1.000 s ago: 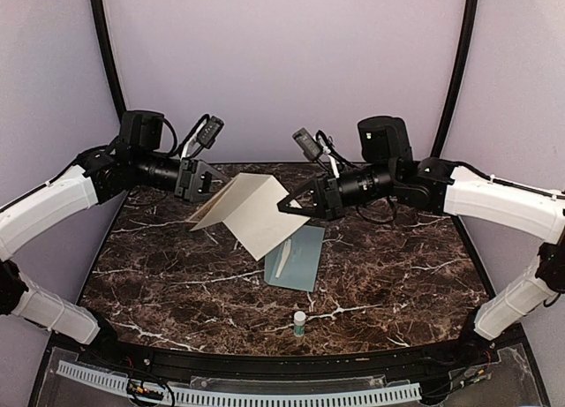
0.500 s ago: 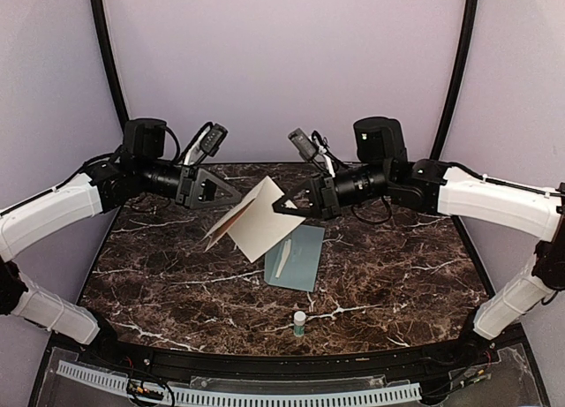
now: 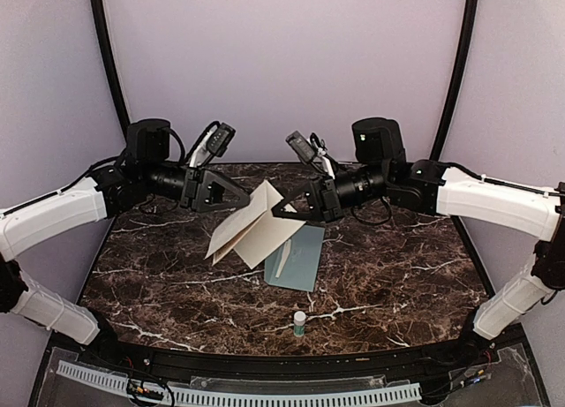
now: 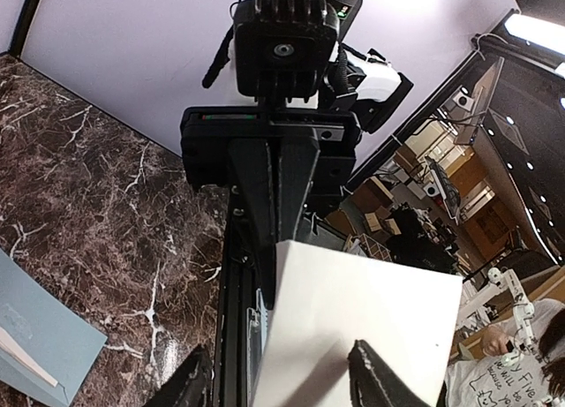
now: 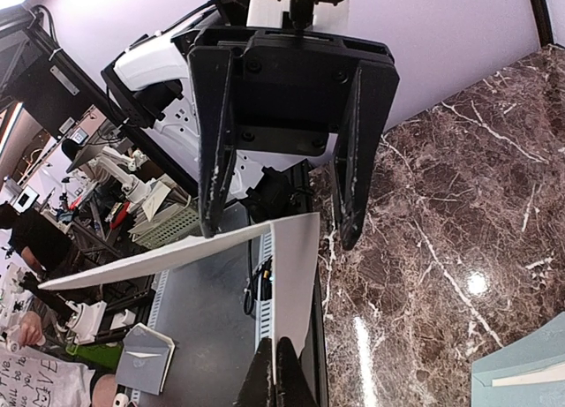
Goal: Place the letter into the envelope and seal it
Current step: Fold the letter.
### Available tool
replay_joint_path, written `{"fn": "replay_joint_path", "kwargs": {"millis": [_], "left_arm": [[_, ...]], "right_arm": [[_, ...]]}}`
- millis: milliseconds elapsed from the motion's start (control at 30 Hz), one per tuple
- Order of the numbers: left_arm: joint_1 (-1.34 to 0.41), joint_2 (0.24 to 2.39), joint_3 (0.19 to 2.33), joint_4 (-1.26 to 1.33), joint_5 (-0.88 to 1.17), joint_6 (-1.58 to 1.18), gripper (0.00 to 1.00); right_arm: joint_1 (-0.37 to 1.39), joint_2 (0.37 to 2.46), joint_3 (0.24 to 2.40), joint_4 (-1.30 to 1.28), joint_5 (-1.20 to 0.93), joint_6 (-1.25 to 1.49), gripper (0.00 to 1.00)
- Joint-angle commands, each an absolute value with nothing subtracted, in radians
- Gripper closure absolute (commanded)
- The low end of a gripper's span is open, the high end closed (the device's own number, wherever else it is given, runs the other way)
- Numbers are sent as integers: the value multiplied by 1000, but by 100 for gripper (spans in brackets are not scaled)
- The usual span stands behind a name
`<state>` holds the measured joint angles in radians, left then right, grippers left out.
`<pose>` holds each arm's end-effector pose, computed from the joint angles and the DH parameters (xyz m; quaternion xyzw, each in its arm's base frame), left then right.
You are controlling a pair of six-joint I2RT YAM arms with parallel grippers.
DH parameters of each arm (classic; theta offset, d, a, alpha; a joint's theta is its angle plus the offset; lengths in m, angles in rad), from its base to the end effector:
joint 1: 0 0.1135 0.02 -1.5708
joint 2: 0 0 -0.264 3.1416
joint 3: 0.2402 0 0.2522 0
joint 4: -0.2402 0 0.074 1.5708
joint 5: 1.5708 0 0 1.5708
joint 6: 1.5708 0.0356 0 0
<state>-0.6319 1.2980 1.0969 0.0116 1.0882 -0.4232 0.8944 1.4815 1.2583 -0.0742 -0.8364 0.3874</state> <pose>0.2152 -0.1966 0.3605 0.3967 0.6216 -0.6192 0.2701 0.1936 0.2834 0.3521 -0.4180 0.6507 0.5866 0.2402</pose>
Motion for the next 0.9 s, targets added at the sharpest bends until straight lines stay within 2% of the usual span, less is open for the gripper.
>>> {"fn": "replay_joint_path", "kwargs": {"millis": [0, 167, 633, 800, 867], "left_arm": [[-650, 1314, 1090, 64, 1116, -439, 51], [-659, 1316, 1092, 83, 1116, -453, 62], [-682, 1341, 1098, 111, 1130, -481, 84], [-684, 1351, 1106, 109, 1140, -480, 98], [-685, 1353, 1107, 111, 1141, -481, 100]], "right_arm": [[909, 1480, 1261, -39, -848, 394, 100], [910, 1477, 1259, -39, -854, 393, 100], [913, 1462, 1235, -31, -841, 388, 100], [912, 1461, 1236, -35, -838, 385, 100], [913, 1460, 1238, -40, -835, 384, 100]]}}
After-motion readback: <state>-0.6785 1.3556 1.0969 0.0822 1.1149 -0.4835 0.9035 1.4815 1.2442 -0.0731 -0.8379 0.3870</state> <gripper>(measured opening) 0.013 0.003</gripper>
